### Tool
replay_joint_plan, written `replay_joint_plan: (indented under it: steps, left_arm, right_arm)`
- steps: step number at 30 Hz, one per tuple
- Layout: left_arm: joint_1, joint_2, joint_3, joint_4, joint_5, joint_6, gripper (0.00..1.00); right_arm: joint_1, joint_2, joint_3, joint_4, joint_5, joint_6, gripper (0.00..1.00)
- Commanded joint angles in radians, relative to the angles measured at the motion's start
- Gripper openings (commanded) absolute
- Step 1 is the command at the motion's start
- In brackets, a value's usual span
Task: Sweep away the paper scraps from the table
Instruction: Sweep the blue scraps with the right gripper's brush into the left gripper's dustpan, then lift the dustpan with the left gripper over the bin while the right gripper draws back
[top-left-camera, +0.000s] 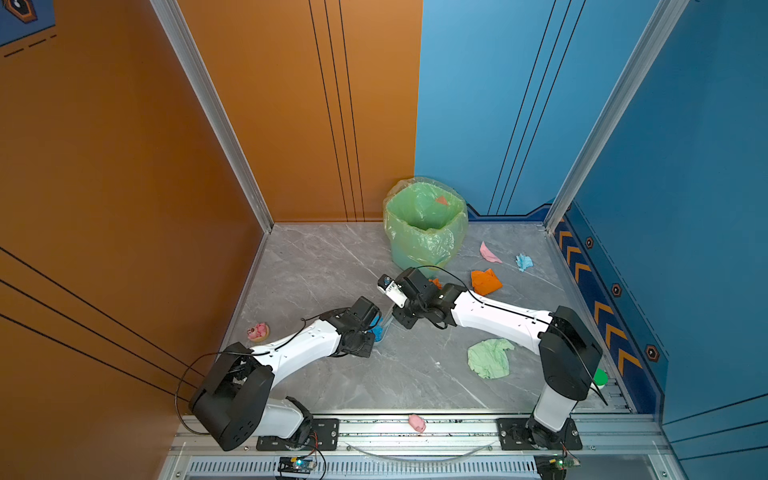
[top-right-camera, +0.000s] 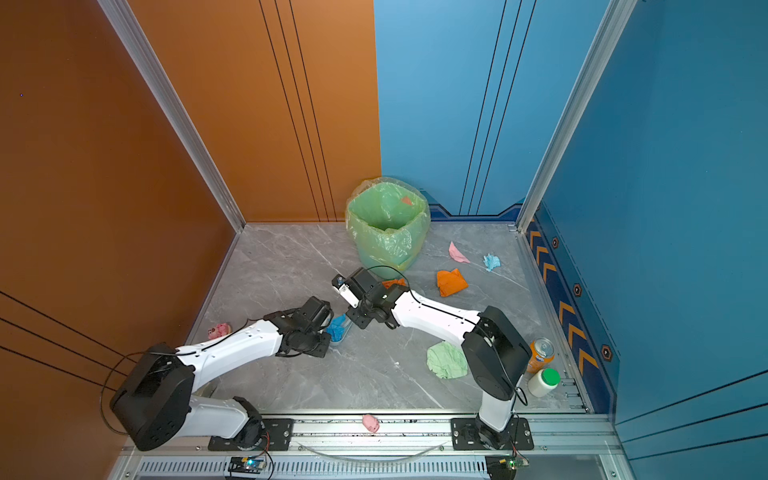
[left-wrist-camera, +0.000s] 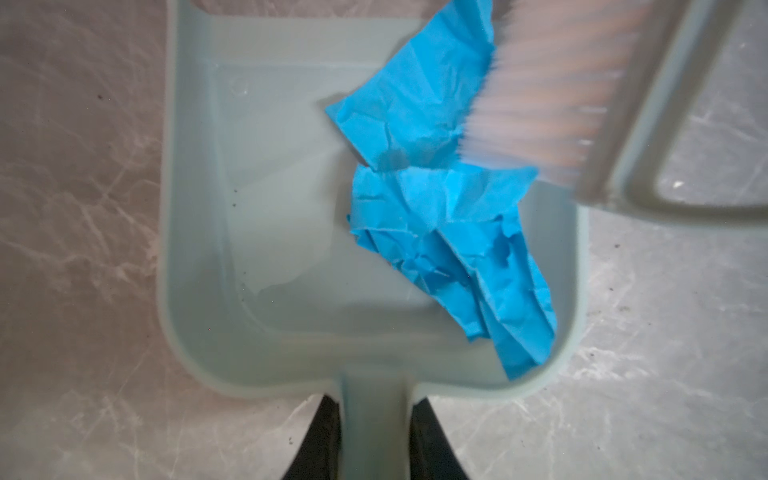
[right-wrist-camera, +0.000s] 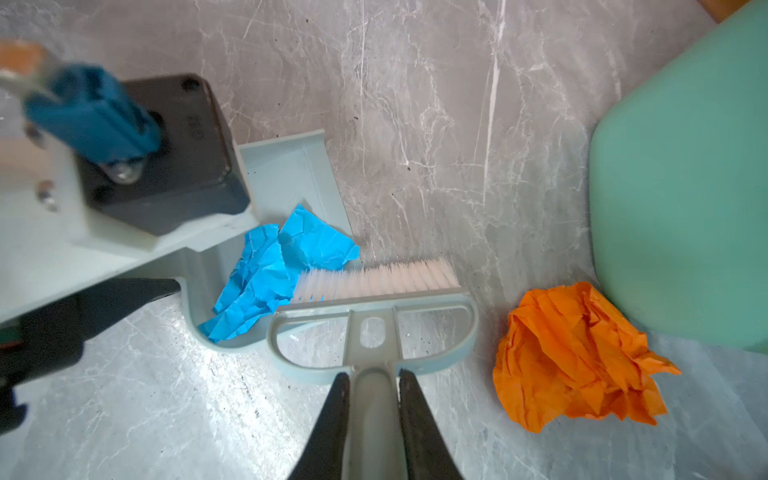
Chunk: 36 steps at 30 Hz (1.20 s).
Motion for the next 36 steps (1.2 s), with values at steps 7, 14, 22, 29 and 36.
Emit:
replay_joint_plan:
  steps: [7,14,22,29,36]
  left_arm:
    - [0.005,-0.034,-0.064,0.077,-0.043,-0.023,0.0]
    - [0.01,-0.136,-0.072,0.056,-0.111,-0.016,0.0]
    - [0.03,-0.231,-0.039,0.016,-0.142,0.002,0.0]
    - [0.054,-0.267,0.032,-0.029,-0.157,0.021,0.0]
    - [0.088,-0.251,0.165,-0.079,-0.157,0.067,0.0]
  right_arm:
    - [-0.032,-0.073,0.008,-0.04,0.012,0.007,0.0]
    - [-0.055,-0.138,-0.01,-0.043,-0.022,0.018,0.0]
    - [-0.091,-0.231,-0.042,-0.043,-0.071,0.033,0.0]
    - [-0.125,-0.338,-0.086,-0.054,-0.103,0.037,0.0]
    - [-0.162,-0.443,-0.135,-0.064,-0.159,0.058,0.0]
